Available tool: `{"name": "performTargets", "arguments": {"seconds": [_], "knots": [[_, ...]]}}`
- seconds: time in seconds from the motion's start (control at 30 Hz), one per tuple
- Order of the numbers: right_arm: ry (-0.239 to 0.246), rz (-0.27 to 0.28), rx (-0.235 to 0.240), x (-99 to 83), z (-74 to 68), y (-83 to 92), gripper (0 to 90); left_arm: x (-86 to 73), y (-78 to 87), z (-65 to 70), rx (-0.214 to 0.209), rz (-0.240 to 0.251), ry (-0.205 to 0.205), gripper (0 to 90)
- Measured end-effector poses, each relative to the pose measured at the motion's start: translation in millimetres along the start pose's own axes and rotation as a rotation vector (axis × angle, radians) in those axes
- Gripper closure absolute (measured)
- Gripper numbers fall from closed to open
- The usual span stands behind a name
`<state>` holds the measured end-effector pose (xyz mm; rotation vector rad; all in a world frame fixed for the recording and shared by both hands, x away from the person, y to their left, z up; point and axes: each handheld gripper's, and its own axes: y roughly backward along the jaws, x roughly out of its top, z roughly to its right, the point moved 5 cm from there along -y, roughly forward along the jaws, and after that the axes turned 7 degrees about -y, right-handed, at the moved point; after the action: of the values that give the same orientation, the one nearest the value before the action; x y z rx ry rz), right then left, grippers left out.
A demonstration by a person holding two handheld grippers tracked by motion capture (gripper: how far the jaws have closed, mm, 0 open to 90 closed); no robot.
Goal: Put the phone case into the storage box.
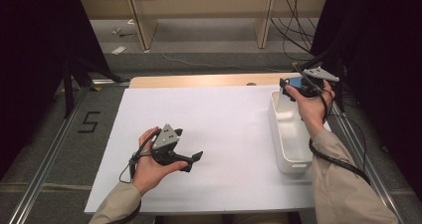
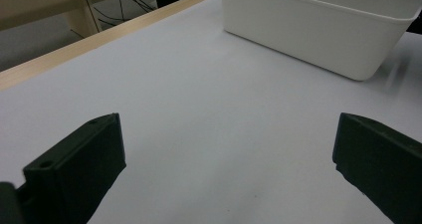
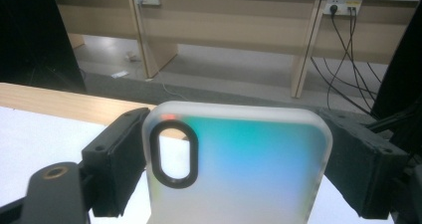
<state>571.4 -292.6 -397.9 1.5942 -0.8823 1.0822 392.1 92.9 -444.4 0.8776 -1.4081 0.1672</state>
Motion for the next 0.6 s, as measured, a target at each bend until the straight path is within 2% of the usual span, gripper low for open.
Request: {"name": "performTargets", "arguments": {"seconds": [0.6], "knots": [[0.0,-0.017,-0.007,-3.5,0.9,-4.6,18.0,0.0,-0.2,0.3,-0.002,0.0,-0.001,0.0]]}}
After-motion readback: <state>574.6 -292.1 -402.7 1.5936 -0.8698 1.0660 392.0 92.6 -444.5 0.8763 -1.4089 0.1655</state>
